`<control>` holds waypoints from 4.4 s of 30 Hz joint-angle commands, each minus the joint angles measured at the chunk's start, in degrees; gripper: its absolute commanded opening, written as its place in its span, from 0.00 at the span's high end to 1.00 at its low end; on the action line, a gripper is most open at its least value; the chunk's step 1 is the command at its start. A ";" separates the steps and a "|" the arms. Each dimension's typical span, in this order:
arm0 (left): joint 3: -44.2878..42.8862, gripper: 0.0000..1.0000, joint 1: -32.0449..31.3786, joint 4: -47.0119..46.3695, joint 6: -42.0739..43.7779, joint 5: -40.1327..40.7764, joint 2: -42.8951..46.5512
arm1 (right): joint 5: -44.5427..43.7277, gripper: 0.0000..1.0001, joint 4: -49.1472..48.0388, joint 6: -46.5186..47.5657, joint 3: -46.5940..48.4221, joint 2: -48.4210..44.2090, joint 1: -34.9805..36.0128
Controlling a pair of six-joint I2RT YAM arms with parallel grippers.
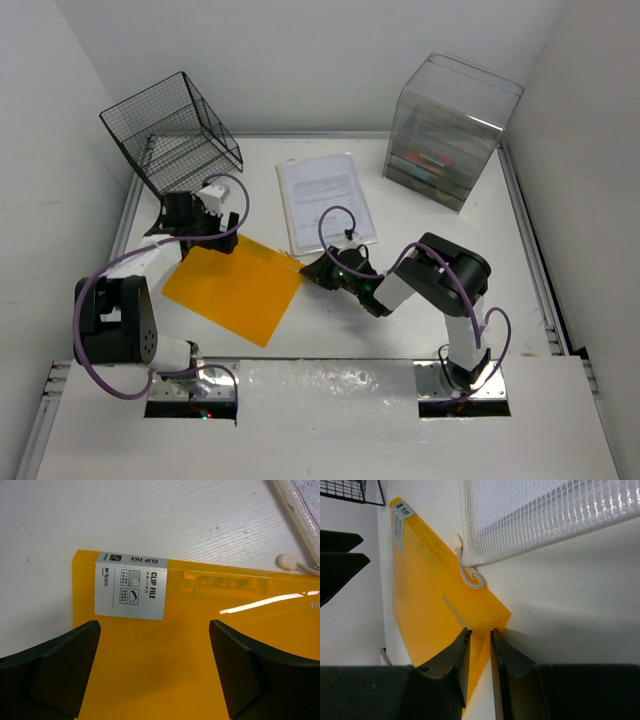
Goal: Organize the desk
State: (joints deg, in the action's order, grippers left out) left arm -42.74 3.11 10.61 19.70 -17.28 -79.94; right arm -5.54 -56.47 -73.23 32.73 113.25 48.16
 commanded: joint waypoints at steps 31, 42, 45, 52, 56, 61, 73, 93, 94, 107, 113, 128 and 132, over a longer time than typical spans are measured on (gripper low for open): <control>-10.07 0.06 -1.80 20.72 38.81 -20.59 9.28 | 16.61 1.00 6.54 49.05 4.97 -11.74 -0.53; -15.43 0.00 -2.23 32.17 66.13 -33.95 6.56 | 20.75 1.00 13.66 57.85 9.54 -14.37 -0.53; -19.55 0.00 -2.59 42.35 71.85 -34.84 1.48 | 21.01 1.00 14.19 59.60 9.46 -15.25 -0.61; -27.12 0.00 -2.59 51.96 74.60 -34.49 -8.91 | 20.57 1.00 16.82 60.75 9.98 -16.49 -0.53; -28.37 0.00 -2.59 50.85 71.90 -34.84 -9.88 | 19.96 1.00 16.31 55.23 11.04 -14.65 -0.53; -22.32 0.01 -2.33 30.76 51.29 -27.75 -4.44 | 16.96 0.67 17.53 43.54 16.64 -9.55 -0.61; -15.19 0.04 6.29 15.76 22.58 -13.40 -3.55 | 20.22 0.38 17.19 23.40 31.08 7.23 -1.93; -4.46 0.08 7.61 7.76 17.12 -9.88 -5.49 | 21.71 0.53 11.82 16.20 35.91 16.38 -1.93; -4.11 0.08 7.61 7.58 17.21 -9.97 -5.66 | 21.89 0.53 11.21 15.84 36.61 17.17 -1.93; -2.08 0.14 7.61 5.38 17.91 -12.16 -9.26 | 21.36 0.61 5.33 8.99 37.50 21.31 -1.84; -2.00 0.17 7.61 5.21 18.09 -12.60 -10.67 | 20.57 0.65 2.15 9.07 33.46 18.24 -1.76; -1.73 0.20 7.61 5.38 18.79 -14.19 -11.29 | 21.89 0.65 3.91 7.22 39.86 24.03 -0.35; -1.91 0.21 7.61 5.82 19.06 -14.45 -11.73 | 21.28 0.65 5.75 7.84 41.36 24.65 -0.44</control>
State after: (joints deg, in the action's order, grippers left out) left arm -45.04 10.24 15.05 38.39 -29.93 -90.32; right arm 15.84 -50.33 -65.63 71.44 136.92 47.20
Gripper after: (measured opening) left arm 0.791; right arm 0.348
